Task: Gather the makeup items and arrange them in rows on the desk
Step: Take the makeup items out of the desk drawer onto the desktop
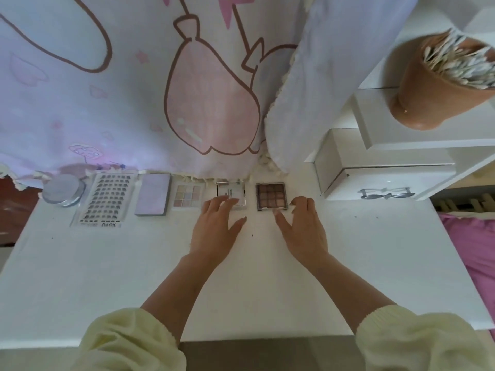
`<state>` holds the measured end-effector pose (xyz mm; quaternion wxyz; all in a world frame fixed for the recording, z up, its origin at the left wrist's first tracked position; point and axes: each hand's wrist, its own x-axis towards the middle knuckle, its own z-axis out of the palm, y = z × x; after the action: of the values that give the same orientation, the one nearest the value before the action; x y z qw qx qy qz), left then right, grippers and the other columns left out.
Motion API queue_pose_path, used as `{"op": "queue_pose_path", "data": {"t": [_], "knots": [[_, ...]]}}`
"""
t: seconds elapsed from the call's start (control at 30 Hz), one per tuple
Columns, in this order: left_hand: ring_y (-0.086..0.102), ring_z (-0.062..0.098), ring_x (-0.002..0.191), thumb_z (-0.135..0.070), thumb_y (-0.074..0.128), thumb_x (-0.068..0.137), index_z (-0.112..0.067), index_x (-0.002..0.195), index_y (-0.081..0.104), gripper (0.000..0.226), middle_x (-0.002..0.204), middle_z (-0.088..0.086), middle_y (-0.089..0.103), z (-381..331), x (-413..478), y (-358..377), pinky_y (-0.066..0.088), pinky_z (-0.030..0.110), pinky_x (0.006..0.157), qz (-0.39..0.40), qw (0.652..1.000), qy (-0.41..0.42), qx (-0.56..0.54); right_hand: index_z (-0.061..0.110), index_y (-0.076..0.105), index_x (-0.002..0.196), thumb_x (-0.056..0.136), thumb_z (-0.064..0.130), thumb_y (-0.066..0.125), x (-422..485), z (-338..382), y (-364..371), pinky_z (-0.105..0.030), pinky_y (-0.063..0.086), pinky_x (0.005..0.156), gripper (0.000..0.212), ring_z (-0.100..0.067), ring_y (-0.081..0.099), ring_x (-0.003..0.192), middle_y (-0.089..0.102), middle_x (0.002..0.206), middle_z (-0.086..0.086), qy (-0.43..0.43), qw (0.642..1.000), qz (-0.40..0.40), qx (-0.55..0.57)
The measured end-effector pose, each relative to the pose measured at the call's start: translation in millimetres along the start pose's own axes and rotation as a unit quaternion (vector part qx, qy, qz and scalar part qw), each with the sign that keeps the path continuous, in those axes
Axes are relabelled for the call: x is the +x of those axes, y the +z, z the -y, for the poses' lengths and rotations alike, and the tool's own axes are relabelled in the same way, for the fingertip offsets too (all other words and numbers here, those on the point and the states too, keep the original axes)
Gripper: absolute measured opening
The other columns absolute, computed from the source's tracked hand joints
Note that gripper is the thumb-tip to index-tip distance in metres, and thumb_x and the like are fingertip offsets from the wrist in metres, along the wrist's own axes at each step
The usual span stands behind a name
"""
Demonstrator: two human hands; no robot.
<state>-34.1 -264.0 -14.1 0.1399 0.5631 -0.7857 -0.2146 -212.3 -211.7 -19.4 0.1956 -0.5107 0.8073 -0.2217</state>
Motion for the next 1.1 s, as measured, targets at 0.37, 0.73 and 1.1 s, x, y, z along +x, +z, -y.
{"op": "queue_pose_path", "data": {"t": [0.37, 0.73, 1.1], "knots": [[0.048, 0.016, 0.118, -0.024, 0.058, 0.094, -0.017, 0.118, 0.064, 0.026, 0.122, -0.002, 0.058, -56.3, -148.0, 30.3, 0.044, 0.025, 0.089, -0.047, 0.998, 0.02, -0.039, 0.018, 0.053, 0.105, 0.096, 0.033, 0.052, -133.5, -64.6, -41.0, -0.025, 0.039, 0.066, 0.018, -0.005, 0.048, 0.068, 0.051, 0.087, 0.01, -0.092, 0.994, 0.046, 0.032], [0.052, 0.017, 0.112, -0.024, 0.055, 0.093, -0.019, 0.117, 0.064, 0.026, 0.116, -0.002, 0.059, -57.1, -254.3, 107.4, 0.044, 0.03, 0.091, 0.123, 0.987, -0.064, -0.082, 0.011, 0.05, 0.124, 0.097, 0.028, 0.047, -204.0, -162.0, -11.5, -0.037, 0.044, 0.087, 0.032, -0.03, 0.05, 0.114, 0.048, 0.125, -0.009, -0.053, 0.959, 0.234, -0.149], [0.054, 0.017, 0.112, -0.03, 0.052, 0.093, -0.022, 0.113, 0.068, 0.027, 0.116, -0.003, 0.064, -34.3, -291.4, 141.7, 0.041, 0.023, 0.09, 0.308, 0.94, -0.121, -0.083, 0.0, 0.031, 0.143, 0.098, 0.036, 0.042, -170.6, -183.9, 27.4, -0.041, 0.03, 0.107, 0.058, -0.036, 0.031, 0.134, 0.037, 0.145, -0.02, 0.012, 0.927, 0.229, -0.296]]}}
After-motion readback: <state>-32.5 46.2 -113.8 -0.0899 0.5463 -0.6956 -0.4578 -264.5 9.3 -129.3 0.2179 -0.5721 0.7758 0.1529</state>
